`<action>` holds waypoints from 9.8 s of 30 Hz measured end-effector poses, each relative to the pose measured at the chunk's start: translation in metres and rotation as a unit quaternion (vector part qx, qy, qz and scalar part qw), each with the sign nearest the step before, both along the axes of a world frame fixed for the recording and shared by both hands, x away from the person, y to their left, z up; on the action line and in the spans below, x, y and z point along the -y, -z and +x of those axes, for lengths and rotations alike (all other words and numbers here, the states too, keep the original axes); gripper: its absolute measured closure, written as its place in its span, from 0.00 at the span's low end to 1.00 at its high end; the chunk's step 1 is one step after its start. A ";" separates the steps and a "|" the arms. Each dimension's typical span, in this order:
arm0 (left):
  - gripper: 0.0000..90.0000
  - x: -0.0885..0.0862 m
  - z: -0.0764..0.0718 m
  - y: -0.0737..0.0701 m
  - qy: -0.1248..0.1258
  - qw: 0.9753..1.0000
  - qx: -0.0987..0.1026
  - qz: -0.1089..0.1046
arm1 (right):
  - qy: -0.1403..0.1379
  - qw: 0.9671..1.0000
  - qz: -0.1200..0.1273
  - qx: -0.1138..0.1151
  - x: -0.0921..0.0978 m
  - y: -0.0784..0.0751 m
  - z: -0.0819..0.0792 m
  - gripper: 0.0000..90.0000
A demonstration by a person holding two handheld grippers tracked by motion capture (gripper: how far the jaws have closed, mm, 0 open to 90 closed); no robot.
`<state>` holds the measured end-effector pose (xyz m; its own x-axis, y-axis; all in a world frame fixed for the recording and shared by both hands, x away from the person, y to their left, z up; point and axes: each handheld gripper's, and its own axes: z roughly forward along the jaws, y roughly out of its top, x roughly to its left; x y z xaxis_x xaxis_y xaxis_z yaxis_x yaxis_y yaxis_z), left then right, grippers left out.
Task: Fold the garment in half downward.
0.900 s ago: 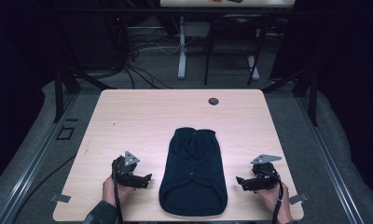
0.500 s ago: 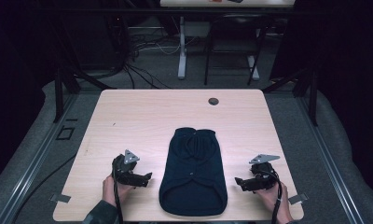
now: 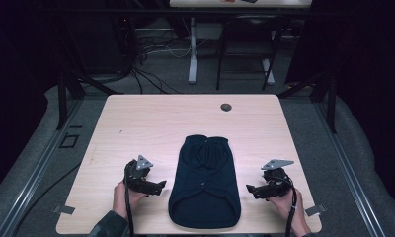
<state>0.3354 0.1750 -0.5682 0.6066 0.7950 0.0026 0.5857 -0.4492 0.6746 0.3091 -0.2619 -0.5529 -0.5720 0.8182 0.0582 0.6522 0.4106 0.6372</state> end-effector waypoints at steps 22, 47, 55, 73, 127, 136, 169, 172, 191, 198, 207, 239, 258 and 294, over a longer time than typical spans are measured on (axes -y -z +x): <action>0.00 0.027 0.036 -0.021 0.030 0.999 0.015 -0.001 | -0.022 1.000 0.000 0.013 -0.017 -0.020 0.029 0.11; 0.00 0.061 0.088 -0.037 0.053 0.999 0.004 -0.003 | -0.041 0.999 0.006 0.003 -0.038 -0.032 0.073 0.13; 0.01 0.068 0.104 -0.035 0.055 0.998 -0.013 -0.015 | -0.043 0.999 0.013 -0.008 -0.045 -0.033 0.090 0.14; 0.14 0.087 0.145 -0.024 0.040 0.998 -0.045 -0.033 | -0.032 0.999 0.020 -0.038 -0.070 -0.024 0.142 0.29; 0.75 0.106 0.163 -0.003 0.051 0.997 -0.057 -0.021 | -0.033 0.997 -0.018 -0.071 -0.085 0.002 0.173 0.87; 0.79 0.101 0.161 -0.014 0.052 0.997 -0.039 -0.037 | -0.036 0.999 -0.016 -0.026 -0.086 -0.016 0.164 0.88; 0.81 0.095 0.146 -0.054 0.098 0.992 -0.012 -0.073 | -0.051 0.996 0.011 0.067 -0.074 -0.065 0.133 0.87; 0.80 0.094 0.144 -0.057 0.103 0.992 -0.013 -0.077 | -0.056 0.996 0.017 0.068 -0.072 -0.068 0.130 0.87; 0.81 0.092 0.136 -0.071 0.133 0.988 -0.007 -0.082 | -0.065 0.992 0.017 0.103 -0.069 -0.082 0.115 0.87; 0.82 0.092 0.131 -0.079 0.137 0.987 0.013 -0.088 | -0.066 0.991 0.012 0.113 -0.066 -0.090 0.110 0.87; 0.81 0.090 0.123 -0.090 0.148 0.985 0.033 -0.087 | -0.066 0.990 0.020 0.125 -0.064 -0.094 0.105 0.87; 0.82 0.094 0.102 -0.112 0.207 0.972 0.098 -0.043 | -0.105 0.991 0.012 0.075 -0.056 -0.091 0.092 0.78; 0.78 0.088 0.099 -0.103 0.242 0.969 0.031 -0.048 | -0.104 0.985 0.004 0.137 -0.061 -0.079 0.074 0.87; 0.70 0.082 0.072 -0.096 0.248 0.965 0.077 -0.022 | -0.138 0.982 -0.022 0.129 -0.063 -0.068 0.053 0.83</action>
